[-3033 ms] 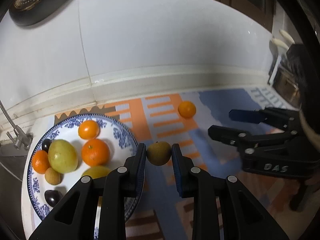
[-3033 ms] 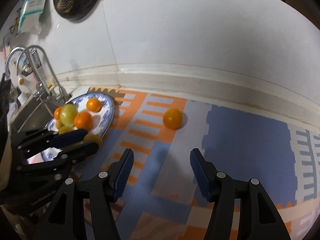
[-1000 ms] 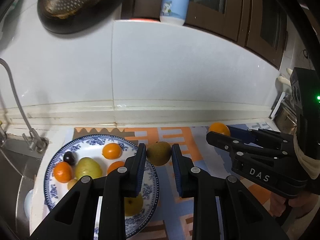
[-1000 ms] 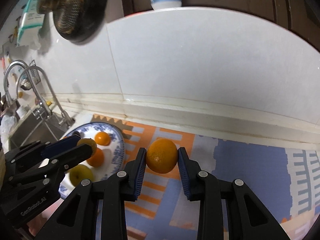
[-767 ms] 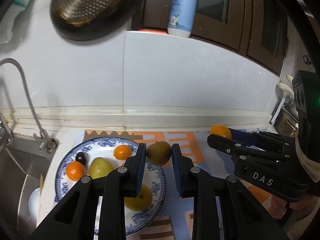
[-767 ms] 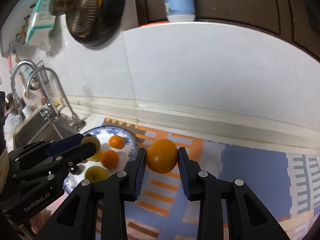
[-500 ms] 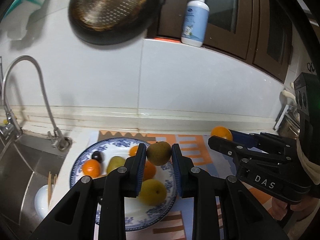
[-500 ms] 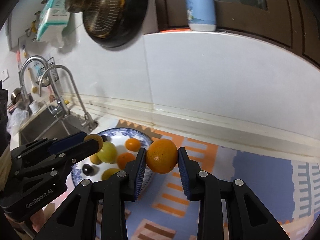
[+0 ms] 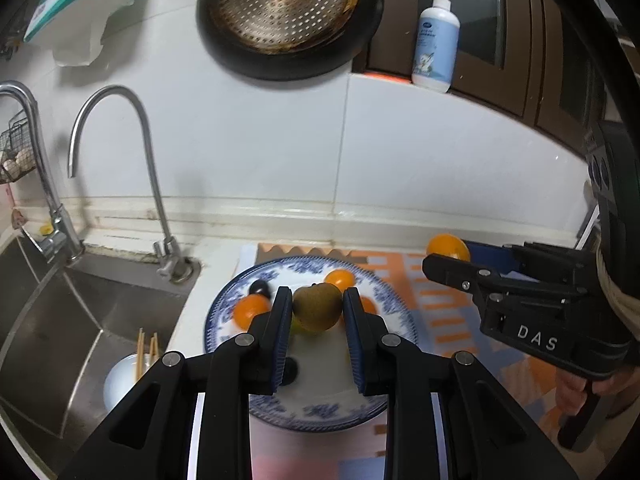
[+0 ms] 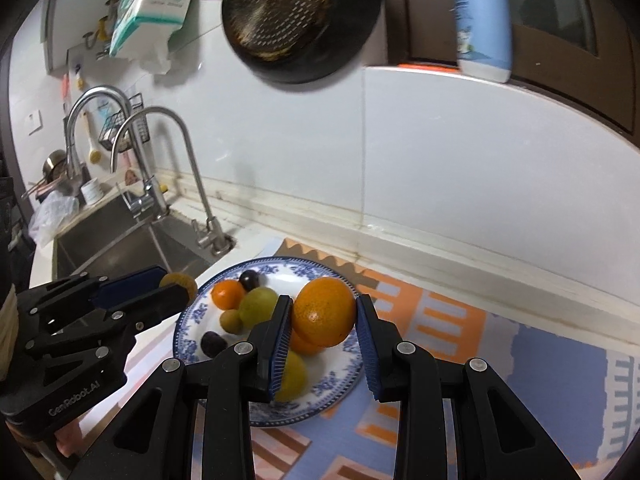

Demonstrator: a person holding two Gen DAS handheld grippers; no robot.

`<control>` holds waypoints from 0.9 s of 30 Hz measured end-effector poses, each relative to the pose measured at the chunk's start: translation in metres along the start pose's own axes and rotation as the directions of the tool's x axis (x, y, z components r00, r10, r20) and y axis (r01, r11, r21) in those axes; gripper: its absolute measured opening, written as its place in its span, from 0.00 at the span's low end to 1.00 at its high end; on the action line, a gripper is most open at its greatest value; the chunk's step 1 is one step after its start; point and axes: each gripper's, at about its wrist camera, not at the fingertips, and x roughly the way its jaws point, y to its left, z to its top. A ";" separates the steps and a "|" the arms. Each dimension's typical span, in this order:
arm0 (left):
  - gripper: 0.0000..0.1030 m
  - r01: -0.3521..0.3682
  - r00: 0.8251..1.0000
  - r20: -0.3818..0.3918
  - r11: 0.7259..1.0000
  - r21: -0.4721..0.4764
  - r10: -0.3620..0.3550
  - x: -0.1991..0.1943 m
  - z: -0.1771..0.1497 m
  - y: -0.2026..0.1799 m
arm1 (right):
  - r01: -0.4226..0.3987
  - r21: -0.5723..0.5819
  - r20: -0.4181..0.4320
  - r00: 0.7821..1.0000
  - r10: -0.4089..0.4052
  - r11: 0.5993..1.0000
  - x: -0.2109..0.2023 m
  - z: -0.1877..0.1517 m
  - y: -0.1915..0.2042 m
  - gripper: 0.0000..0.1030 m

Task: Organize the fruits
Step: 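Place the yellow fruit and small orange on the plate and open both tools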

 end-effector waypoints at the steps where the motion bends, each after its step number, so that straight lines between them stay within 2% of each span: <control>1: 0.25 -0.007 1.000 -0.007 1.000 0.002 0.007 0.001 -0.002 0.003 | -0.004 -0.005 -0.004 1.000 0.004 1.000 0.003 0.000 0.003 0.32; 13: 0.25 0.015 0.998 -0.068 1.000 0.017 -0.014 0.028 -0.017 0.014 | -0.069 -0.021 -0.089 0.994 0.067 0.997 0.044 -0.011 0.017 0.32; 27: 0.25 0.045 0.993 -0.113 0.998 0.038 -0.041 0.052 -0.020 0.015 | -0.105 -0.016 -0.127 0.987 0.102 0.994 0.066 -0.014 0.020 0.32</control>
